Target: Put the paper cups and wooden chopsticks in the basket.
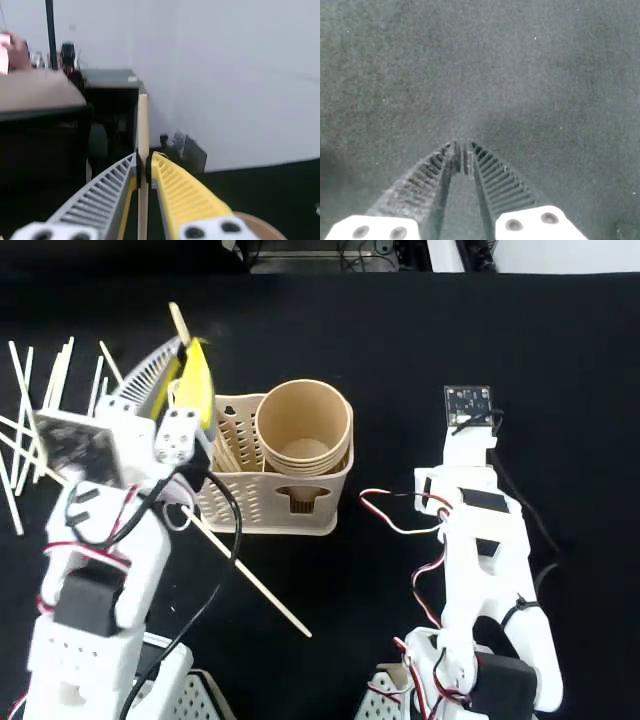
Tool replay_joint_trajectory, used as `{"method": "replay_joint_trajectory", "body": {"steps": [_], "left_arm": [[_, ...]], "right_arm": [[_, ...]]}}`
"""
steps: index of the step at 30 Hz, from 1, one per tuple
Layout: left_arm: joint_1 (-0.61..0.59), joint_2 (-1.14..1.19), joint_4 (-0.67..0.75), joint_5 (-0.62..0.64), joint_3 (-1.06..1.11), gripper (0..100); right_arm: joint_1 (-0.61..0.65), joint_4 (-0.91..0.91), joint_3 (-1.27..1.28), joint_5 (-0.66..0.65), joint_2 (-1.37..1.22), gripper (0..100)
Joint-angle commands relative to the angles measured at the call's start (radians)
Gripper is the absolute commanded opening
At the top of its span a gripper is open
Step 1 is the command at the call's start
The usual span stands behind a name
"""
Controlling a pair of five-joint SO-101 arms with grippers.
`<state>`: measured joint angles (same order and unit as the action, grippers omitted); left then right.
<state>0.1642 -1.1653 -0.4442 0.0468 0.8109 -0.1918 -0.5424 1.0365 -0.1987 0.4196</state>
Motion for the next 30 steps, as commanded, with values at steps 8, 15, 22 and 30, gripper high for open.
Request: {"method": "replay_joint_trajectory", "body": {"steps": [8,15,22,30], "left_arm": [[-0.246,0.014,-0.308,0.221,-0.142,22],[-0.570,0.206,-0.486,0.135,-0.300,23],[-0.769,0.686,-0.585,0.058,-0.510,23],[-0.900,1.183,-0.592,0.068,-0.780,23]], "right_arm": [[0.017,0.017,-0.005,-0.011,0.028,3.5],[0.018,0.017,-0.005,-0.011,0.027,3.5],[0.018,0.017,-0.005,-0.011,0.027,3.5],[0.020,0.017,-0.005,-0.011,0.025,3.5]]}}
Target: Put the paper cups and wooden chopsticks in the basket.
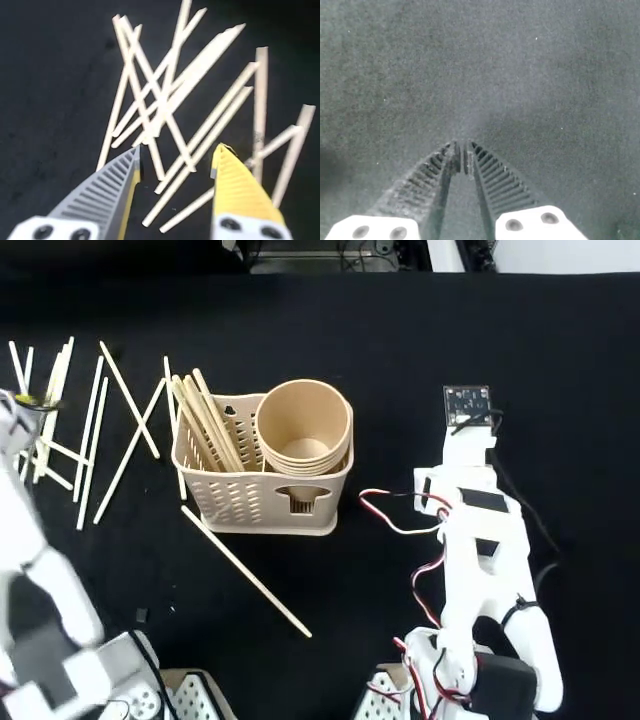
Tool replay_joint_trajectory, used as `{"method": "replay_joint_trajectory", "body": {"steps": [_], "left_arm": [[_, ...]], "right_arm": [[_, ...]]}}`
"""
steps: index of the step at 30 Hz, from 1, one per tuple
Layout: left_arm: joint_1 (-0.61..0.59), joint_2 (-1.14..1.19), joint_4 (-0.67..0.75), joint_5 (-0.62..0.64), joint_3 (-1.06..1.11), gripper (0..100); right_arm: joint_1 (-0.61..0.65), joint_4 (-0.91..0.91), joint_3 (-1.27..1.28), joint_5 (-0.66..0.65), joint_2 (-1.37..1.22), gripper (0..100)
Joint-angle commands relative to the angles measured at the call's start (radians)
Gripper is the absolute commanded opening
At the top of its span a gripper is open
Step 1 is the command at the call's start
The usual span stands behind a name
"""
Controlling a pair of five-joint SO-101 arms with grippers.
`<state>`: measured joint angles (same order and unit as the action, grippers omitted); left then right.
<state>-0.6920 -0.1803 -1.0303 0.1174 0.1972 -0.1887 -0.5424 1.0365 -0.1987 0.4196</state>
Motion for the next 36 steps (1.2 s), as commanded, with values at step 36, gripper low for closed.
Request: {"method": "replay_joint_trajectory", "body": {"steps": [36], "left_arm": [[-0.025,1.465,-0.733,0.172,-1.850,3]], "right_arm": [[0.015,0.017,-0.005,-0.011,0.025,3.5]]}}
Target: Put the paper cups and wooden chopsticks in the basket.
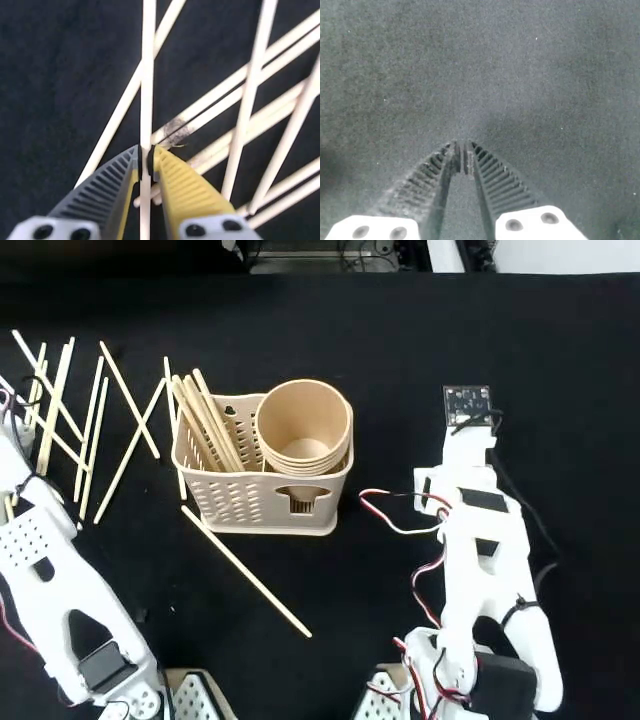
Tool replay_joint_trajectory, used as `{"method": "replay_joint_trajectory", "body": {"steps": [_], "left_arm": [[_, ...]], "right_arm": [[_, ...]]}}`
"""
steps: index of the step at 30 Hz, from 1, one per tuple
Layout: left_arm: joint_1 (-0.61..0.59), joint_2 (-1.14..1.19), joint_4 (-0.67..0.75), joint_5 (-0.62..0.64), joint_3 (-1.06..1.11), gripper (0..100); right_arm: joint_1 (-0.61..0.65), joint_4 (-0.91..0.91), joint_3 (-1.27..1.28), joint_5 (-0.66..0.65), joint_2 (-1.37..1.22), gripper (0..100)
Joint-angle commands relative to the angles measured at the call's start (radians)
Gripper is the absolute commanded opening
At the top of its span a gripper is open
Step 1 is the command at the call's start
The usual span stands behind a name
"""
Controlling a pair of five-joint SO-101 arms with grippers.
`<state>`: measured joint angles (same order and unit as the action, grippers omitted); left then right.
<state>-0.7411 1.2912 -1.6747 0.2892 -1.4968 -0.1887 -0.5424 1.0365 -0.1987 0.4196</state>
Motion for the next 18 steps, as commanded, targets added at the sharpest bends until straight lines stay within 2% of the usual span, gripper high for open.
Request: {"method": "replay_joint_trajectory", "body": {"steps": [1,8,12,18], "left_arm": [[0.025,-0.012,-0.087,-0.008,-0.163,3],[0.045,-0.014,-0.087,-0.110,-0.160,3],[0.019,-0.021,-0.087,-0.287,-0.165,3],[-0.059,-0.049,-0.086,-0.476,-0.156,3]], "right_arm": [[0.015,0.017,-0.005,-0.011,0.025,3.5],[0.014,0.017,-0.005,-0.011,0.025,3.5],[0.014,0.017,-0.005,-0.011,0.025,3.5],[0.015,0.017,-0.005,-0.011,0.027,3.5]]}}
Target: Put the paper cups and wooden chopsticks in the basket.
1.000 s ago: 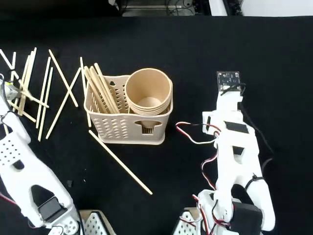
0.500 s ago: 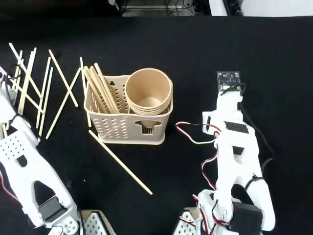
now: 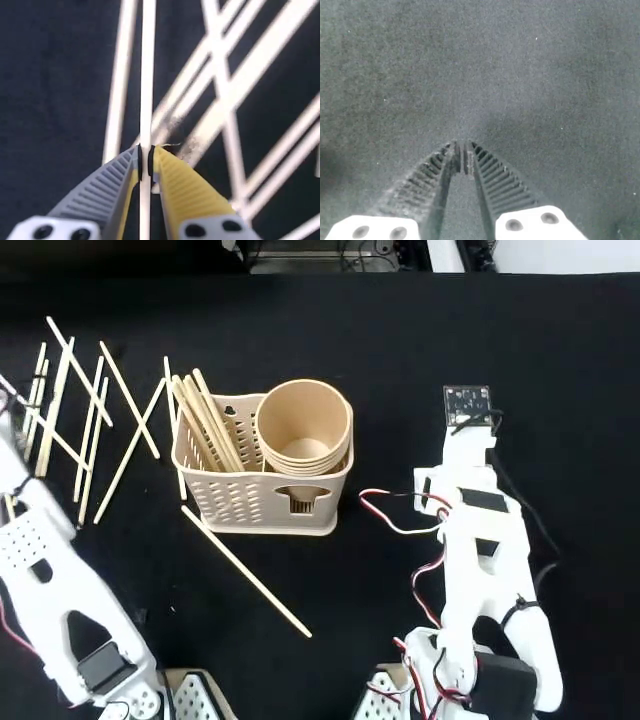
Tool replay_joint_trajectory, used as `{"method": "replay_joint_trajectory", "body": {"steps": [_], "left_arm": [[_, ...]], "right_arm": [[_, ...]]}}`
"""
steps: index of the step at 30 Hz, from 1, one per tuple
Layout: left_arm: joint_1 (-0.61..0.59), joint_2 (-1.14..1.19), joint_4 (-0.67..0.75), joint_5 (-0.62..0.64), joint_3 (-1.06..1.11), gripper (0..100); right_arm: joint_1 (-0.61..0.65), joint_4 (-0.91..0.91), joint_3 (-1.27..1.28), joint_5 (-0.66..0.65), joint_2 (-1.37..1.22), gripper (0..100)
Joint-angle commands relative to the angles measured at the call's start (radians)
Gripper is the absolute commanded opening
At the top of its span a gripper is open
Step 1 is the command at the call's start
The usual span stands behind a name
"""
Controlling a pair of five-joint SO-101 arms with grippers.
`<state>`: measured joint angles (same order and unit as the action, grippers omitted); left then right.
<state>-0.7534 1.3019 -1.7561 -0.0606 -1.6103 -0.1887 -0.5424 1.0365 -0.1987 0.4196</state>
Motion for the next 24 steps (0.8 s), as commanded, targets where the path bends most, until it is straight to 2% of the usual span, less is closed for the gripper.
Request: {"method": "replay_joint_trajectory", "body": {"steps": [1,4,10,24], "left_arm": [[-0.047,-0.057,-0.005,-0.163,-0.042,3],[-0.044,-0.048,0.000,-0.209,-0.041,3],[-0.045,0.025,0.048,-0.207,-0.050,3],[-0.054,0.054,0.049,-0.207,-0.051,3]], "right_arm": [[0.015,0.017,-0.005,-0.011,0.027,3.5],[0.015,0.017,-0.005,-0.011,0.027,3.5],[0.014,0.017,-0.005,-0.011,0.025,3.5],[0.015,0.017,-0.005,-0.011,0.024,3.5]]}}
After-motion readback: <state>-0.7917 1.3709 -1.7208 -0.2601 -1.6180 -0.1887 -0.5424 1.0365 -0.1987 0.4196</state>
